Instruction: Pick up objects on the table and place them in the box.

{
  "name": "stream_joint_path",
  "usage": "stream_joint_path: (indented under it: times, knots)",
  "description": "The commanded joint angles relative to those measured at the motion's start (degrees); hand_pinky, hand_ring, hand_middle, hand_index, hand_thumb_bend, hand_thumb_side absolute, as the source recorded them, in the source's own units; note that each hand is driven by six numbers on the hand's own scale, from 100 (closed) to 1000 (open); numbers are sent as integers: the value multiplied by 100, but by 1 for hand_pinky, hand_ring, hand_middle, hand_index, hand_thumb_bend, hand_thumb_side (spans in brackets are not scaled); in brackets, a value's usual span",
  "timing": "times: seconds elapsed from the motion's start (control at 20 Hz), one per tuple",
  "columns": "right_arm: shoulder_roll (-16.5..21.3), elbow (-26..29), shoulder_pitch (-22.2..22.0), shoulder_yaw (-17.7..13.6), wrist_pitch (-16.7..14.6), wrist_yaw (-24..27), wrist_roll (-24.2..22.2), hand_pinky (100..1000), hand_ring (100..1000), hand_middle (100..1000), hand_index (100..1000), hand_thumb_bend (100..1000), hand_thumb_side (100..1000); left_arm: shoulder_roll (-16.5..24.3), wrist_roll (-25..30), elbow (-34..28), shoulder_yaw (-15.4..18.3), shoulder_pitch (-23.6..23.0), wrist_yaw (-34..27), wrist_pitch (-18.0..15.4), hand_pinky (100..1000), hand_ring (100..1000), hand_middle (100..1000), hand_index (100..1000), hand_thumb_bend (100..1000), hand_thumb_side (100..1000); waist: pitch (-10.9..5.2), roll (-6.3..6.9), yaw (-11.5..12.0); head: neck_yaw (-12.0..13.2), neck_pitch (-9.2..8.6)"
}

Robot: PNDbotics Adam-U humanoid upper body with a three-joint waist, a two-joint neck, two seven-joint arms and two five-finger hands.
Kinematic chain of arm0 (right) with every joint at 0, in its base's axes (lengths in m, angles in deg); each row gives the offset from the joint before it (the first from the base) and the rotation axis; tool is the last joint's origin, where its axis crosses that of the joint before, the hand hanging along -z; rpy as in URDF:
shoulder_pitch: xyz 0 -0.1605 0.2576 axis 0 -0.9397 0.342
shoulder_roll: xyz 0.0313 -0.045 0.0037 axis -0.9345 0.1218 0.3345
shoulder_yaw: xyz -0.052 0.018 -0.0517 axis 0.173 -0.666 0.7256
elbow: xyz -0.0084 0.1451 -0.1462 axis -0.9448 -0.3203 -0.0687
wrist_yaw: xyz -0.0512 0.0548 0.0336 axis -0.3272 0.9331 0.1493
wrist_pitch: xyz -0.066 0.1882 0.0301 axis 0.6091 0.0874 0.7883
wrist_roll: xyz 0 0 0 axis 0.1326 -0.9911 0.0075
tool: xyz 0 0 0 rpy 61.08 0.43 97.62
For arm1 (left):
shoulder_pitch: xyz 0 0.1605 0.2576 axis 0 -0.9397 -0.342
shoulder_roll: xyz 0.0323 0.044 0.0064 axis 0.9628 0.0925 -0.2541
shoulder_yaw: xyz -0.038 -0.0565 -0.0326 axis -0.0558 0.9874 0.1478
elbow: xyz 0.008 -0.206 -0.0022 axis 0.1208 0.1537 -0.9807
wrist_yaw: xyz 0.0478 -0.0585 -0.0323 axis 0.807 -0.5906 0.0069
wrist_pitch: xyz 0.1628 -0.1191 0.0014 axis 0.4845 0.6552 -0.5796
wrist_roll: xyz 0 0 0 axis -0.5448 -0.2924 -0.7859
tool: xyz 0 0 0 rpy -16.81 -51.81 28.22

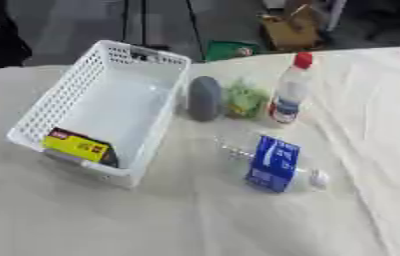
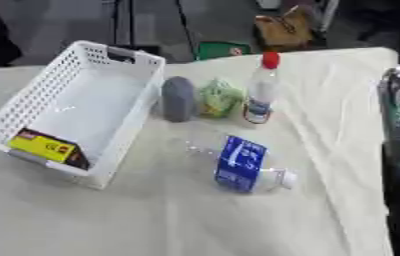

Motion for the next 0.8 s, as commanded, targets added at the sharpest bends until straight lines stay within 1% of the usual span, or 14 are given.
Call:
stream_joint_path:
  times: [0.05,0.1,0.55,0.6,0.8]
  knots:
    - [71,97,97,-22,3,-62,-25,814,846,793,878,100,1000,85,126,-104,0,63,9,-9,730,691,780,821,100,646,-96,-7,8,-5,8]
    - [67,97,98,-22,3,-65,-26,814,844,792,878,100,1000,83,154,-104,0,62,2,-13,733,698,789,834,100,652,-99,-6,6,-4,3]
    - [60,97,112,0,10,-86,-49,814,846,793,879,100,1000,79,150,-104,24,46,-77,-30,730,695,787,830,100,657,-119,6,-8,-11,-34]
    - [66,97,126,19,25,-78,-84,820,850,794,891,100,1000,80,138,-104,24,45,-79,-27,730,695,787,829,100,657,-123,4,-10,-12,-29]
    - [233,73,403,275,395,-41,-805,844,868,816,926,100,1000,97,123,-104,10,30,-81,-12,729,695,787,826,100,656,-165,-17,-21,-17,29]
